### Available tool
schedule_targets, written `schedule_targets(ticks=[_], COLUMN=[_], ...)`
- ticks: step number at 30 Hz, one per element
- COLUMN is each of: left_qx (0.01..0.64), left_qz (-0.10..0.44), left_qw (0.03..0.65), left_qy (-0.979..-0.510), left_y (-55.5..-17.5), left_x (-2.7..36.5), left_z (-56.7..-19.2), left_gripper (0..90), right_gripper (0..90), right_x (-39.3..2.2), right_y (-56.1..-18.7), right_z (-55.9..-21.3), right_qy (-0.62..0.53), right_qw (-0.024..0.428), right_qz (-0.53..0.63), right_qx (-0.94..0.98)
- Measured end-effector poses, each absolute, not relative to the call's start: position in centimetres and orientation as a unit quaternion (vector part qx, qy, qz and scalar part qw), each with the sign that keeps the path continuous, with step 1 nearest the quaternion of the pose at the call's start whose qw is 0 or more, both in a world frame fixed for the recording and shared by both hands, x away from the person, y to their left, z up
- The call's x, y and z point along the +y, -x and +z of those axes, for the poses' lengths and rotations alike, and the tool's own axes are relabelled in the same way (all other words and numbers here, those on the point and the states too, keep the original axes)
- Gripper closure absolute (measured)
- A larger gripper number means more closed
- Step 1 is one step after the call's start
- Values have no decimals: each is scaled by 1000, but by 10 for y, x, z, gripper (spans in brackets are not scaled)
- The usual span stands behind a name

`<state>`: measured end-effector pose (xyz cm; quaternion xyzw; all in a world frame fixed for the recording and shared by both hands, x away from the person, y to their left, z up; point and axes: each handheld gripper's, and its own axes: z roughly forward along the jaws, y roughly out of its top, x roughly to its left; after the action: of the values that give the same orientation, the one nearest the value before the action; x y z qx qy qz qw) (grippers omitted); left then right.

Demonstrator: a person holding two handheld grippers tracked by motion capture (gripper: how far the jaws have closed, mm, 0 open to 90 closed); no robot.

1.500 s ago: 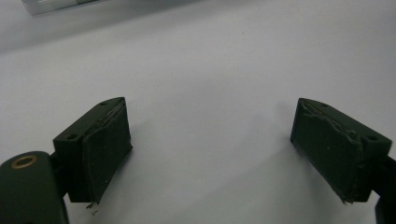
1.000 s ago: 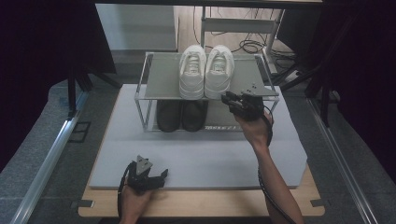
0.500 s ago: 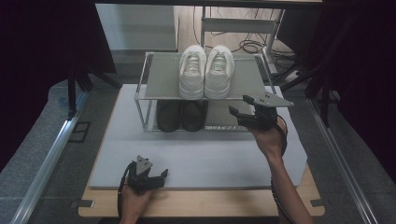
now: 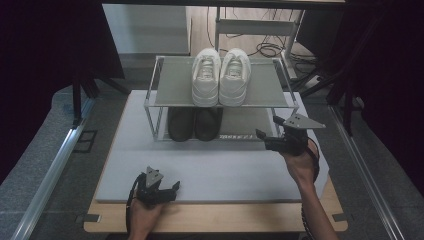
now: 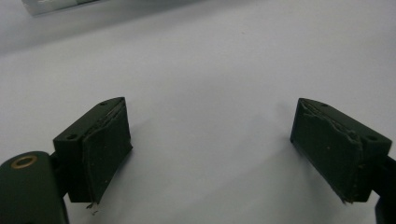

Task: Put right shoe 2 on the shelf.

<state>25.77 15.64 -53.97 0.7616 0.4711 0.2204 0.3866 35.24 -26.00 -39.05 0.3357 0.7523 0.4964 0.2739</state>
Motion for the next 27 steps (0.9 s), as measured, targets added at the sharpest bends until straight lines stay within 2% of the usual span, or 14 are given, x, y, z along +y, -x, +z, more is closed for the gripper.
schedule_targets(ticks=[4, 13, 27], left_qx=[470, 472, 472], left_qz=[221, 220, 220], left_qw=[386, 387, 386], left_qy=[-762, -761, -762], left_y=[-258, -258, -258], left_x=[157, 156, 156], left_z=[-540, -540, -540], left_gripper=[117, 116, 117], right_gripper=[141, 107, 99], right_x=[-270, -297, -324], right_y=[-346, -337, -327], right_z=[-404, -442, -506], right_qy=[-346, -385, -430], right_qw=[272, 255, 225], right_qz=[487, 466, 364], right_qx=[755, 755, 795])
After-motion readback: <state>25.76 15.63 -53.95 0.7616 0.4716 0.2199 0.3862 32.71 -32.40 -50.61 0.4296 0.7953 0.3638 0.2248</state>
